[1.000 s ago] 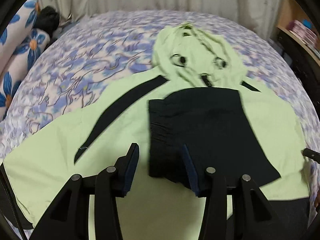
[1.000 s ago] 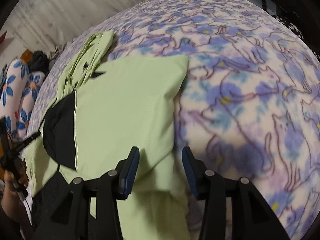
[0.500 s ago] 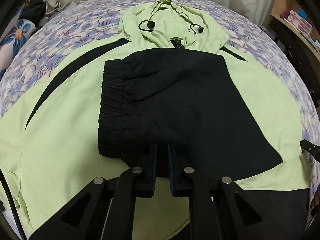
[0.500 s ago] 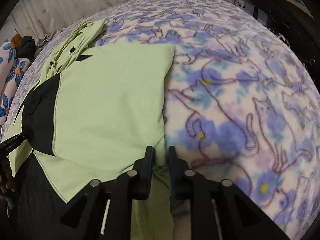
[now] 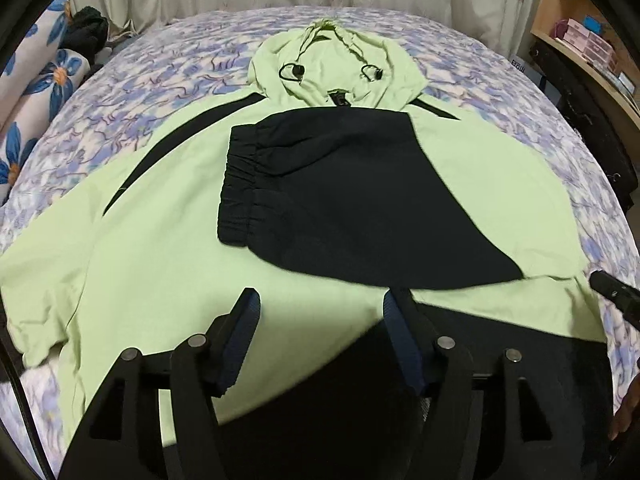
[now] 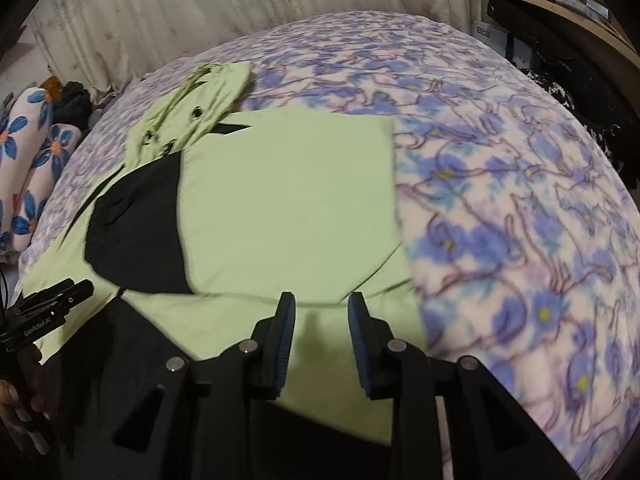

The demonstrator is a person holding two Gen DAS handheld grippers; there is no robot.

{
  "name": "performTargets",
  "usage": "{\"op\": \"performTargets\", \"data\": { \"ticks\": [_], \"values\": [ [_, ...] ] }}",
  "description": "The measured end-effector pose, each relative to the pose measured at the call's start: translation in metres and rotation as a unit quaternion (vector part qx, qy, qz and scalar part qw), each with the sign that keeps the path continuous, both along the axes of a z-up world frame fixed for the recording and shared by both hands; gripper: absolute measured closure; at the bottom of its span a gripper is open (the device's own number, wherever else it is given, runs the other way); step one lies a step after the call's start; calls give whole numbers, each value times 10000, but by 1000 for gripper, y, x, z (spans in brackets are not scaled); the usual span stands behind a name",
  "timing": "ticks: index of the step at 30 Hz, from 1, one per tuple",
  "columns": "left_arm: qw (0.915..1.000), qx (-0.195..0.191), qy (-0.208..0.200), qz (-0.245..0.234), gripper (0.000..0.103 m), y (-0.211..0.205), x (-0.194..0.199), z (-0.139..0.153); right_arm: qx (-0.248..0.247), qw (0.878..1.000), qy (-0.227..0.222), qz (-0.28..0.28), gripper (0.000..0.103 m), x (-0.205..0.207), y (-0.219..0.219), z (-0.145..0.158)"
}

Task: Fold large clothes
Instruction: 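Lay the black sleeve flat across the chest with the left tool, release, then reach the left tool to the other black sleeve cuff and grasp it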

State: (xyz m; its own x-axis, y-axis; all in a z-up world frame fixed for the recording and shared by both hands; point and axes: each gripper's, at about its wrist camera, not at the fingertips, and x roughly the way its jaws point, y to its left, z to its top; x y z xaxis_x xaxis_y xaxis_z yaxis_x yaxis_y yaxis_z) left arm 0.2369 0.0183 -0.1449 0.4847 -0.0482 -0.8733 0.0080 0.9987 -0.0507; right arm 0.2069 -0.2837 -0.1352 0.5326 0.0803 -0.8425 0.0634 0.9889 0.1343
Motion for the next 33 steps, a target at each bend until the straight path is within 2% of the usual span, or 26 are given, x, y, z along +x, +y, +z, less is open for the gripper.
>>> {"op": "performTargets", "data": {
  "ticks": [5,12,19,22,25,28,33],
  "values": [
    [9998,-54,-115,138,38,-6,-28,17,193,9998,-76,-62,76,-25,9,4],
    [9993,98,-199,288,38,-13,-74,39,546,9985,12,-78,76,-56,16,2],
    [9983,130,-328,473,38,6,-112,64,789,9968,65,55,76,-84,37,10],
    [9969,270,-454,579,38,24,-132,78,782,9967,32,219,76,-93,56,17],
    [9955,283,-529,738,37,47,-148,90,768,9961,4,440,71,-98,80,25],
    [9919,136,-633,1093,24,87,-169,102,714,9950,-55,695,69,-101,108,32],
    [9860,-70,-691,1513,22,154,-193,106,592,9913,-165,1167,69,-102,160,44]
  ]
}}
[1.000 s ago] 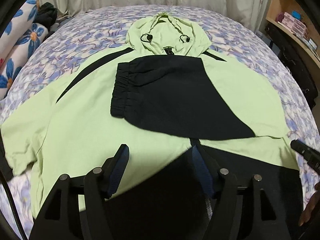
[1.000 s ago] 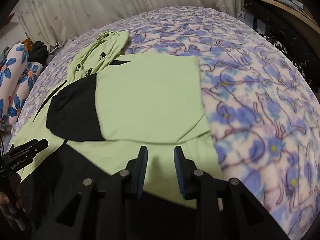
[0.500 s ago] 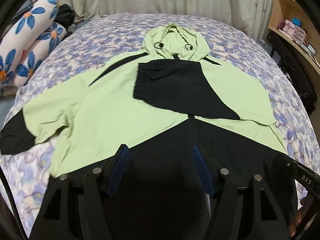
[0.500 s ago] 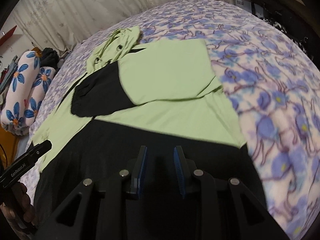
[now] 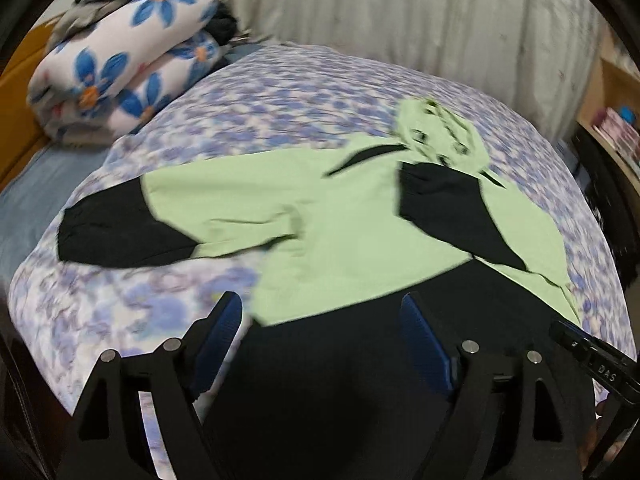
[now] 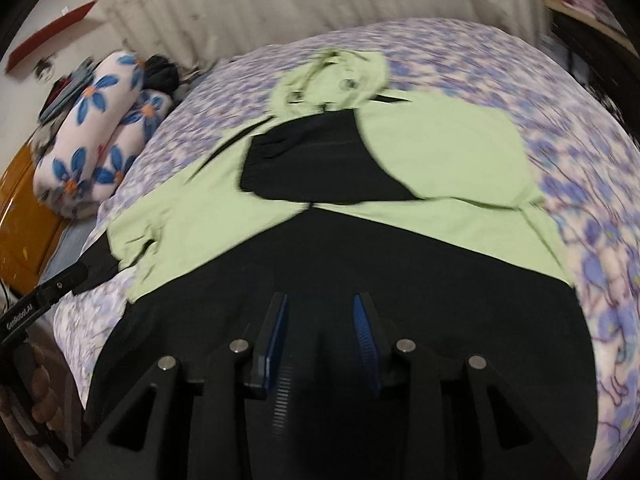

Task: Fold large clothes
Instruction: 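Reach the left tool to the other black sleeve cuff and grasp it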

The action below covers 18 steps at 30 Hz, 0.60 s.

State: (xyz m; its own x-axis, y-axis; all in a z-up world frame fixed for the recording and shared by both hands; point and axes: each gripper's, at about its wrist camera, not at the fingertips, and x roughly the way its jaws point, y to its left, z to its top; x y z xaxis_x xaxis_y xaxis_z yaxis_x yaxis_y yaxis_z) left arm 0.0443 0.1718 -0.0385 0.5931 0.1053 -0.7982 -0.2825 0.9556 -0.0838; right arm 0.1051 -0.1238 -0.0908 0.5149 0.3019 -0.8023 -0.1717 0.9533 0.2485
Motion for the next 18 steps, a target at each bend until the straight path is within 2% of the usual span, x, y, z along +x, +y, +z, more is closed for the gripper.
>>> {"op": "performTargets", "data": {
  "ticks": [3,6,9,10,13,18],
  "values": [
    [9994,111,84,317,22,39,-10,-8,-78,9996,-75,266,69,1,30,5],
    [9984,4,137,545,22,78,-19,-22,-162,9984,-125,521,69,7,64,8],
    [9960,-616,92,641,22,124,-25,-41,-250,9968,-151,740,69,14,96,8],
    [9931,-948,64,683,22,145,-27,-50,-288,9958,-163,848,68,17,109,8],
    [9823,-1587,34,999,22,197,-27,-74,-402,9933,-199,1063,68,26,142,4],
    [9633,-2131,-26,1630,23,266,-22,-111,-466,9895,-113,1361,68,42,192,-8]
  ]
}}
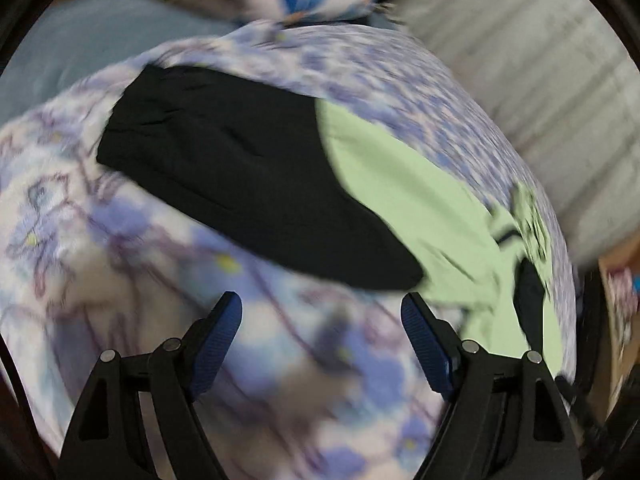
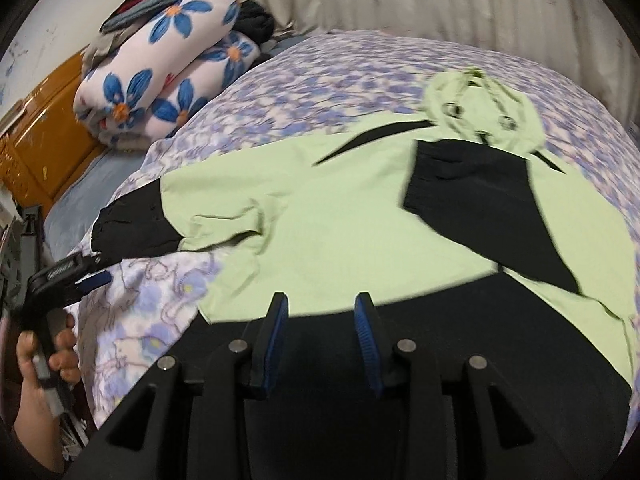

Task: Fold large clothes
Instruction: 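Reach the left tool to the other black sleeve cuff and grasp it, then fold the second sleeve across the chest with the left tool, release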

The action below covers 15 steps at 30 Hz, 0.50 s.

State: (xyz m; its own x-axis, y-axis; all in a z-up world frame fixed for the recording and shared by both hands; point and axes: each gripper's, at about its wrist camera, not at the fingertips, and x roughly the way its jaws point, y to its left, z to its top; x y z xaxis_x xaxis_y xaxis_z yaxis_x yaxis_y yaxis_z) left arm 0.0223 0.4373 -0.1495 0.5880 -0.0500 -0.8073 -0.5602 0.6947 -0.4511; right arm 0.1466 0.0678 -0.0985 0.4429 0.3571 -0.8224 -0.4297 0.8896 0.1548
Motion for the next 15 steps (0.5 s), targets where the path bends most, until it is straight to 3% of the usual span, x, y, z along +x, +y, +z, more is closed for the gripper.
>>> {"op": "performTargets", "data": {
  "ticks": [4,9,10,11,13,14,15],
  "values": [
    [9988,-322,-212,299,23,39,8,-19,-51,9997,119,201,68,10,31,-15],
    [9985,-146,-144,503,25,57,29,-23,-62,9990,333,296,68,18,51,-34],
    [9985,2,-71,539,35,59,34,-22,-66,9988,374,302,68,20,52,-37],
    [9983,141,24,563,53,58,38,-21,-75,9986,420,305,68,21,53,-41],
    [9959,660,349,518,78,56,50,-20,-58,9983,489,302,68,22,52,-46],
    [9956,731,355,467,91,57,49,-18,-48,9982,525,290,68,22,51,-47],
    [9955,795,314,411,95,56,51,-14,-38,9981,546,276,68,22,49,-49]
  ]
}}
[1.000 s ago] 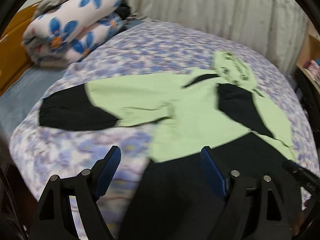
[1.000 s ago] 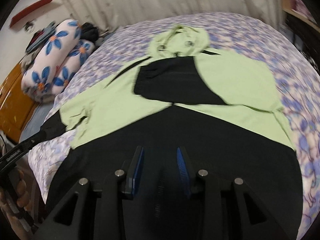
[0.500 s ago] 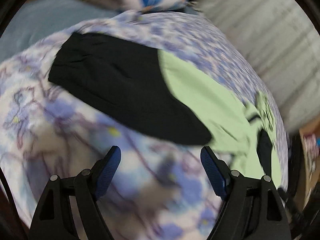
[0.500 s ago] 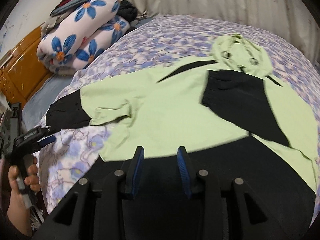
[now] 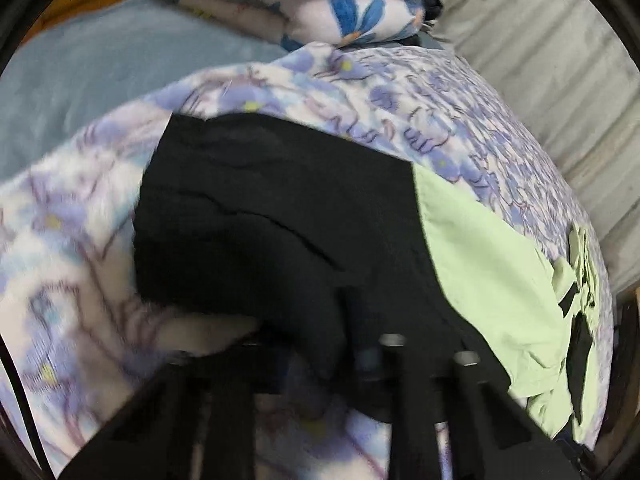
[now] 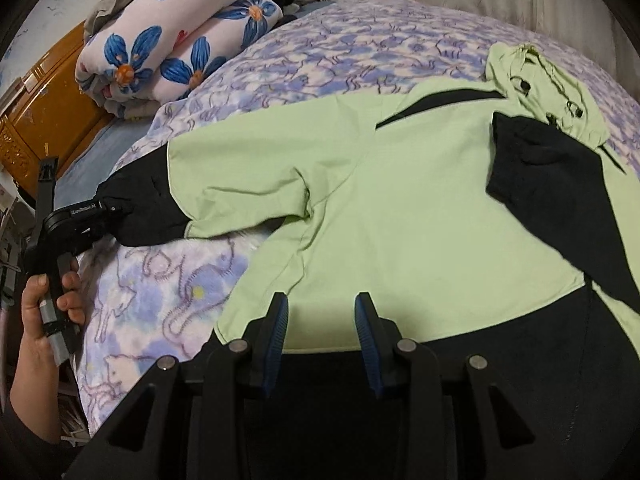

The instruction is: Fold large clothes

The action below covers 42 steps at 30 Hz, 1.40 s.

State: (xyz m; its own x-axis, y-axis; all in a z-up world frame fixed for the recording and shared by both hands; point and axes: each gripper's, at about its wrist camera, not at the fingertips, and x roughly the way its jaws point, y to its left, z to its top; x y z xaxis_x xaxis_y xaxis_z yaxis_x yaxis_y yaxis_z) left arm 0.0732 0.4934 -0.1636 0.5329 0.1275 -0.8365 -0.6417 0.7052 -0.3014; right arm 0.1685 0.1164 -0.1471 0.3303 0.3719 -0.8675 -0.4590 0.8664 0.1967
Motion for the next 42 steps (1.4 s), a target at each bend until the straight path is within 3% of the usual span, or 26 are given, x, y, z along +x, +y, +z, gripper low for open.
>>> {"op": "performTargets", "data": {
  "ticks": [2,5,10,16,20,24,30,33,35,37,42],
  "values": [
    [9998,185,-2,-80,98,-7,4,9,35,10000,42,-56,69,-1,-7,-2],
    [9959,812,-39,-408,99,-37,14,38,124,9997,88,-194,68,-2,-23,-4],
    [9770,1582,-423,-1366,99,-126,33,99,293,9981,60,-530,68,-2,-62,2],
    [9501,1428,-957,-2604,99,-256,59,143,556,9918,-115,-1145,68,-5,-132,17],
    [9362,1228,-889,-3170,99,-331,77,131,576,9867,-240,-1501,68,-11,-179,22],
    [9276,1100,-373,-3551,99,-396,91,88,633,9814,-182,-1804,68,-16,-220,17],
    [9207,1351,365,-3642,97,-439,91,30,655,9760,3,-2078,68,-21,-259,-2],
    [9197,1340,436,-3664,79,-443,83,26,727,9754,48,-2081,68,-20,-264,-7],
    [9196,1244,384,-3707,57,-445,79,26,777,9756,36,-2053,68,-19,-264,-7],
    [9197,1154,267,-3743,43,-446,74,32,814,9760,24,-2020,68,-21,-264,-6],
    [9213,952,-17,-3770,27,-444,61,53,896,9781,-27,-1877,68,-21,-257,-2]
  ]
}}
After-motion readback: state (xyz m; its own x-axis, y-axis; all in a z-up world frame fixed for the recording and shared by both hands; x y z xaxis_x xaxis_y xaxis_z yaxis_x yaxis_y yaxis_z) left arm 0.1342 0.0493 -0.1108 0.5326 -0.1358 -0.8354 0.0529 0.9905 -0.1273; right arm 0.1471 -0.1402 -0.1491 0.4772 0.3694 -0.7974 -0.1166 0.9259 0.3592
